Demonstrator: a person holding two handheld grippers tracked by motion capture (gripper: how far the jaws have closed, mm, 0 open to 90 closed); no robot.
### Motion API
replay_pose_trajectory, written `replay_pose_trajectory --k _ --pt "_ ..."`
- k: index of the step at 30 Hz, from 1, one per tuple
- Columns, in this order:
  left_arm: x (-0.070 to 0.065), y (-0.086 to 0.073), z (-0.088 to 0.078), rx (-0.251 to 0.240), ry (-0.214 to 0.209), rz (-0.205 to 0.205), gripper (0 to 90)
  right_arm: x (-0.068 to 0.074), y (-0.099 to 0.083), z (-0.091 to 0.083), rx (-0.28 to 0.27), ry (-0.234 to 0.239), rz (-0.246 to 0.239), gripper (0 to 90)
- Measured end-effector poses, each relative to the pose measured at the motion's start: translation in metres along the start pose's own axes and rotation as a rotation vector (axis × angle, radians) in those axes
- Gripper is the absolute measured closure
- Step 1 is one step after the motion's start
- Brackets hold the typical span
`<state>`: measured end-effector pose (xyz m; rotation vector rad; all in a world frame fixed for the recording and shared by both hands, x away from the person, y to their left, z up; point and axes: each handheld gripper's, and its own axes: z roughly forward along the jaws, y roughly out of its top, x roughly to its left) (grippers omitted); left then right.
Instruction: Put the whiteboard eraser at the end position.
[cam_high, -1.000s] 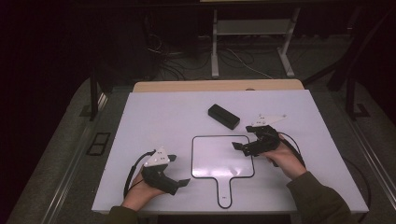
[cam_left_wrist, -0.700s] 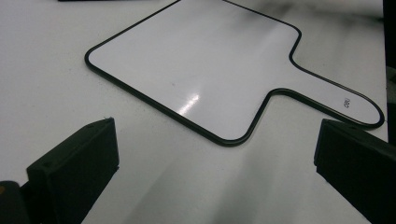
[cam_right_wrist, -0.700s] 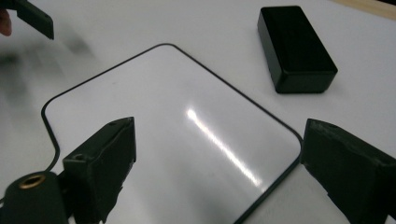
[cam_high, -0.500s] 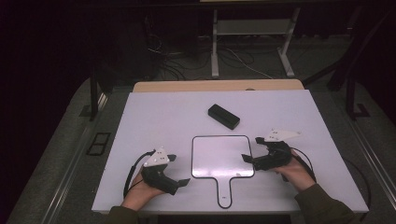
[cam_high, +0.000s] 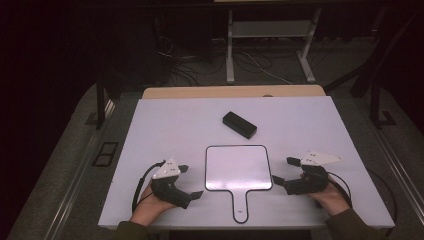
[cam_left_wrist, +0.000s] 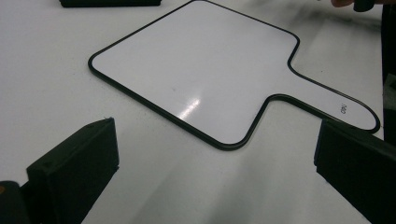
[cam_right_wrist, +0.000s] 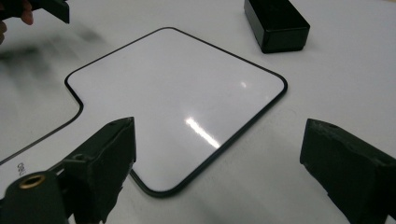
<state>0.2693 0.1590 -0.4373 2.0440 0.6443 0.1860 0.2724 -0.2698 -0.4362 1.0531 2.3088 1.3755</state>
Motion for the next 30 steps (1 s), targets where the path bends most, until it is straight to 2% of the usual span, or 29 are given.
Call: replay_pose_trajectory --k 19,30 --pt "0.000 0.001 -0.001 0.003 0.007 0.009 0.0 -0.004 -0.021 -0.023 0.034 -0.050 -0.005 9.4" --pt "-0.001 0.001 0.001 0.008 0.004 0.010 0.0 -0.005 -0.022 -0.026 0.029 -0.054 -0.013 9.3"
